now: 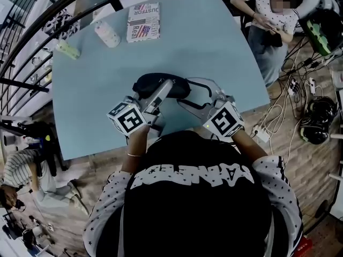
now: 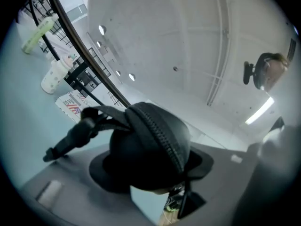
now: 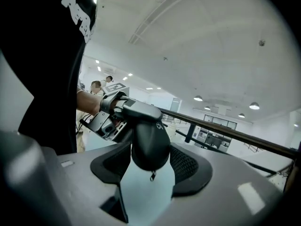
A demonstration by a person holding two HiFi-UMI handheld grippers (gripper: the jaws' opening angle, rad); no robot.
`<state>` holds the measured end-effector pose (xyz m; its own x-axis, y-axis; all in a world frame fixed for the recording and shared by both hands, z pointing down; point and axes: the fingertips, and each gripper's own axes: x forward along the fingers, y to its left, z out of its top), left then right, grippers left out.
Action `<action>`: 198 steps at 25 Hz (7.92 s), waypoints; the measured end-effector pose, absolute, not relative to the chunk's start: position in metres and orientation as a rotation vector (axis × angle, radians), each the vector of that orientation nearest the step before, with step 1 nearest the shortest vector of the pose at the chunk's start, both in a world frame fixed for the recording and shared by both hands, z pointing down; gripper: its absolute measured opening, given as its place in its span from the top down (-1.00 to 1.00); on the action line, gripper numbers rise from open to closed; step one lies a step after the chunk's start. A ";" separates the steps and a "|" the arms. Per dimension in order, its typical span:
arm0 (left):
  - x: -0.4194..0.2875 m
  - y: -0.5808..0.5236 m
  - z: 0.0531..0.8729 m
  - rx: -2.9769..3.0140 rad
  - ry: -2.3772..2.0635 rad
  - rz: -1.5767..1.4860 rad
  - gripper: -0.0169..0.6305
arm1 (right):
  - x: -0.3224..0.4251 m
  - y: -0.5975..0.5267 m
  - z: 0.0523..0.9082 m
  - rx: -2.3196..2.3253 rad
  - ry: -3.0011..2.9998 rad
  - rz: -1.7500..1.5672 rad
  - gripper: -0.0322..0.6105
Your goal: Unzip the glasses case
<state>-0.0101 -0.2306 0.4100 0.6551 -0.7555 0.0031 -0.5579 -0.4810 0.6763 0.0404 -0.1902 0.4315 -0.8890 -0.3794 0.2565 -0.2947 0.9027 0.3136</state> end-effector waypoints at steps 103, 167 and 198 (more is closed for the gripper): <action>0.059 -0.163 0.420 2.451 -0.547 0.048 0.95 | 0.060 -0.177 0.452 0.093 -2.178 -1.047 0.89; 0.109 -0.126 0.474 2.408 -0.108 0.493 0.95 | 0.037 -0.172 0.442 -0.222 -1.845 -1.440 0.88; 0.071 -0.184 0.441 2.512 -0.701 0.177 0.95 | 0.057 -0.209 0.405 0.563 -2.575 -0.718 0.89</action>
<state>0.0706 -0.1836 0.4414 0.8573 -0.4465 0.2564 -0.5147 -0.7299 0.4498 0.0567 -0.2085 0.4047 -0.8356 -0.4771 0.2722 -0.2675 0.7863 0.5570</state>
